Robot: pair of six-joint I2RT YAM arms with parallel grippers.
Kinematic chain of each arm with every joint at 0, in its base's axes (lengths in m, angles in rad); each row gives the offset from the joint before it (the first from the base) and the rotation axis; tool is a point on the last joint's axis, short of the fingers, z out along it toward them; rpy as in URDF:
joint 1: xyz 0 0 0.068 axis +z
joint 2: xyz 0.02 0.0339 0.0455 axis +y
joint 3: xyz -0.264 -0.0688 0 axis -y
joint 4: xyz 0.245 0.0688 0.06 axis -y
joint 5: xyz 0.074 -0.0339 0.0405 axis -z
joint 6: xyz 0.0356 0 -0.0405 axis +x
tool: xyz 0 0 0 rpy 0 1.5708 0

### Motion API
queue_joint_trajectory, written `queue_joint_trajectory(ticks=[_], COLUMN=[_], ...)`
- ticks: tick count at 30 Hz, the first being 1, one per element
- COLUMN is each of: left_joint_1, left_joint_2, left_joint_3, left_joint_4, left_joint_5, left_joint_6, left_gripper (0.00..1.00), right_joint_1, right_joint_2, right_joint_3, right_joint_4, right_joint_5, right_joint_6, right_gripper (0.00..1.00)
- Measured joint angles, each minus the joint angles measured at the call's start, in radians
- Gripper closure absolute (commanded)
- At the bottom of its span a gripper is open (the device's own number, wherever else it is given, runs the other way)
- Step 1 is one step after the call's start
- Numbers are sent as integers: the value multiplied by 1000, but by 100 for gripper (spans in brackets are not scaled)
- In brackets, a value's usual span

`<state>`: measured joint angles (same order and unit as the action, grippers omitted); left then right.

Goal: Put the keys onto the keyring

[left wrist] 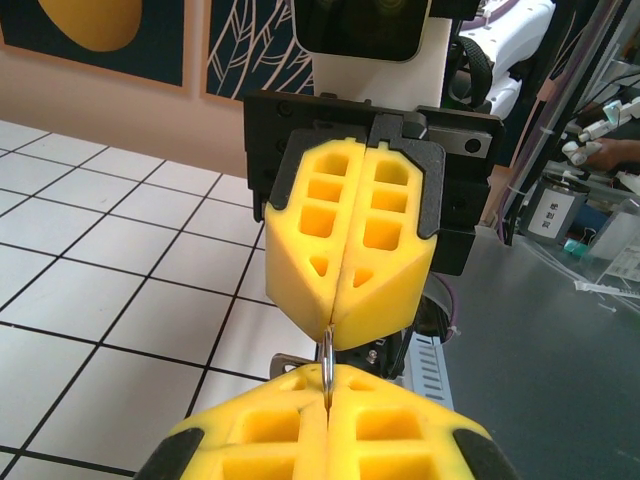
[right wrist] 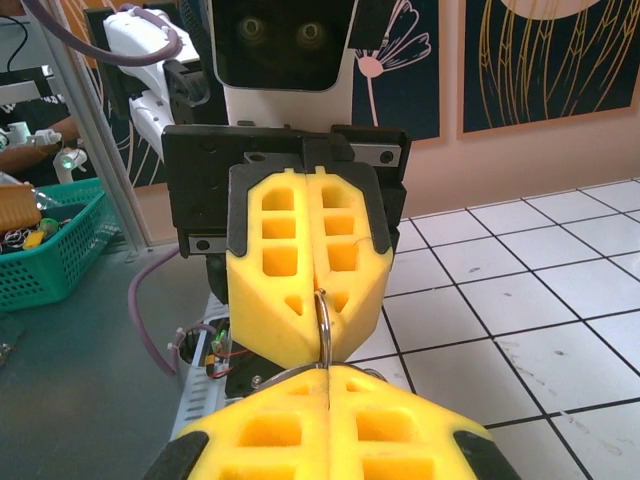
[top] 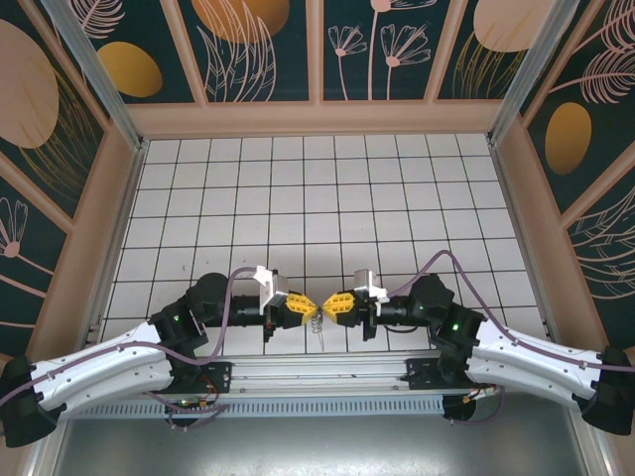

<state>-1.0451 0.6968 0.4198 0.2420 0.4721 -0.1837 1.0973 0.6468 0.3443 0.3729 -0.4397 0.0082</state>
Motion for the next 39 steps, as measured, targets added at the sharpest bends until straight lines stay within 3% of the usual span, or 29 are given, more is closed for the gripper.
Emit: queue_joint_trajectory(ticks=[26, 39], left_joint_1=[0, 0], left_joint_2=[11, 12], left_joint_3=[0, 2], left_joint_4=[0, 0], left_joint_5=[22, 22], left_joint_6=[0, 0], left_gripper=[100, 100], right_joint_1=[17, 17], right_joint_2=[-63, -19], right_joint_3=[0, 1], right_joint_4=[5, 5], right_joint_5=[55, 49], right_joint_6=[-5, -7], right_gripper=[100, 100])
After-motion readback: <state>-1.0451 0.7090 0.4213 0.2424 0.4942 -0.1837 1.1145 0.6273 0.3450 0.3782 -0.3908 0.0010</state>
